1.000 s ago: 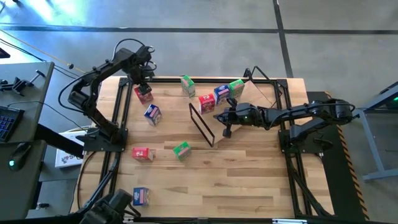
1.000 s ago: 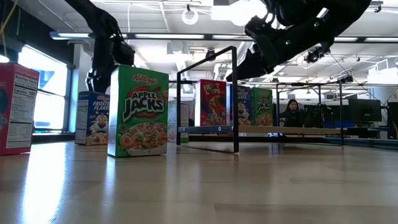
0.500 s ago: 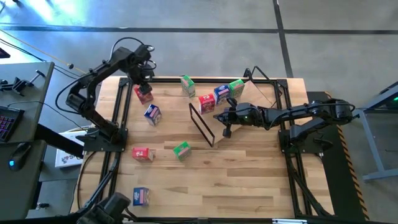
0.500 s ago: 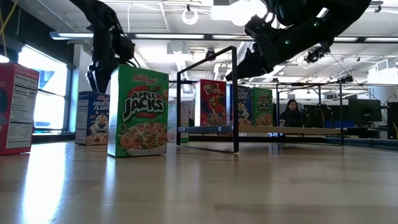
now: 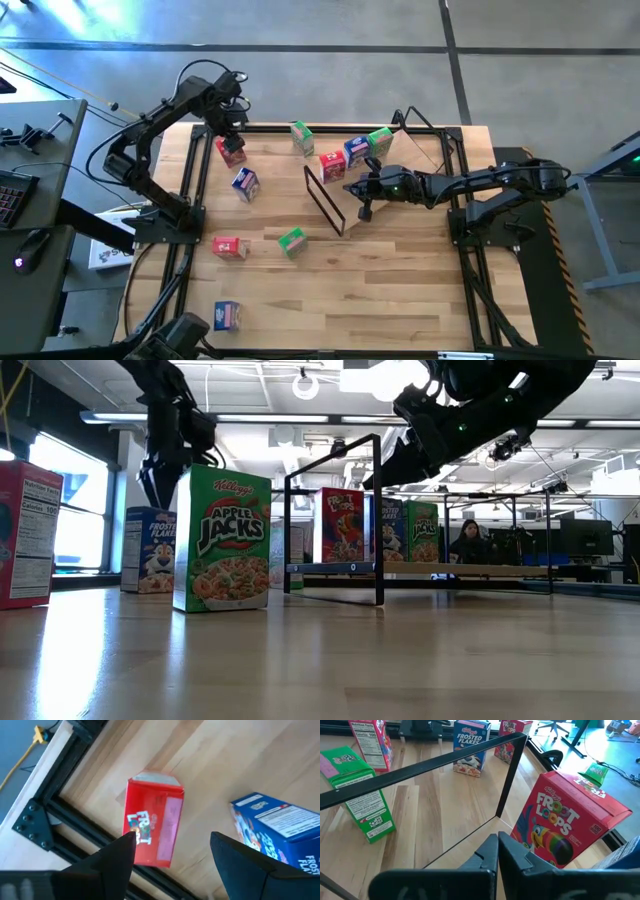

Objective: Stack cereal on shelf
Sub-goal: Put the top red cereal box on the shelf aligned with the other red cereal box

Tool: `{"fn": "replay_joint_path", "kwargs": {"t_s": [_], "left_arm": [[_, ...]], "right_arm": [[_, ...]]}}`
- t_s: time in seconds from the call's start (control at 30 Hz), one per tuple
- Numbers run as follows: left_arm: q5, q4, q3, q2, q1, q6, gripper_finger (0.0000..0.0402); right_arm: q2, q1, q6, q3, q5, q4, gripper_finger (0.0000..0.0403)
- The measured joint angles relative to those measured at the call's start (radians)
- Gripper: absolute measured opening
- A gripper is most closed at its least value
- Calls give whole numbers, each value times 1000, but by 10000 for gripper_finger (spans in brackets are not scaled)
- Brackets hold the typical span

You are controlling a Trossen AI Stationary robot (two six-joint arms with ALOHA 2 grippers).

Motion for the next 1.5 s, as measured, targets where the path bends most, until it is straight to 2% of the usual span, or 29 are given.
{"fn": "replay_joint_path", "kwargs": {"t_s": [0.13,0.4,0.53,0.63,0.83,1.0,1.3,1.5], "left_arm": [[26,2,0,0,-1,0,259],[-3,32,1,0,-1,-1,338],[3,26,1,0,-1,-21,351],[3,29,1,-6,-1,-73,352],[-15,58,-27,-7,-8,-31,349],[-93,86,-84,2,-10,16,349],[-102,165,-139,2,-8,25,347],[-92,172,-181,2,-7,18,307]], "right_arm": [[0,0,0,0,0,0,0],[0,0,7,0,0,0,0],[0,0,7,0,0,0,0],[0,0,7,0,0,-1,0],[0,0,5,0,0,-8,0],[0,0,5,0,-1,-11,0],[0,0,4,0,-2,-11,0],[0,0,7,0,-2,-11,0]]}}
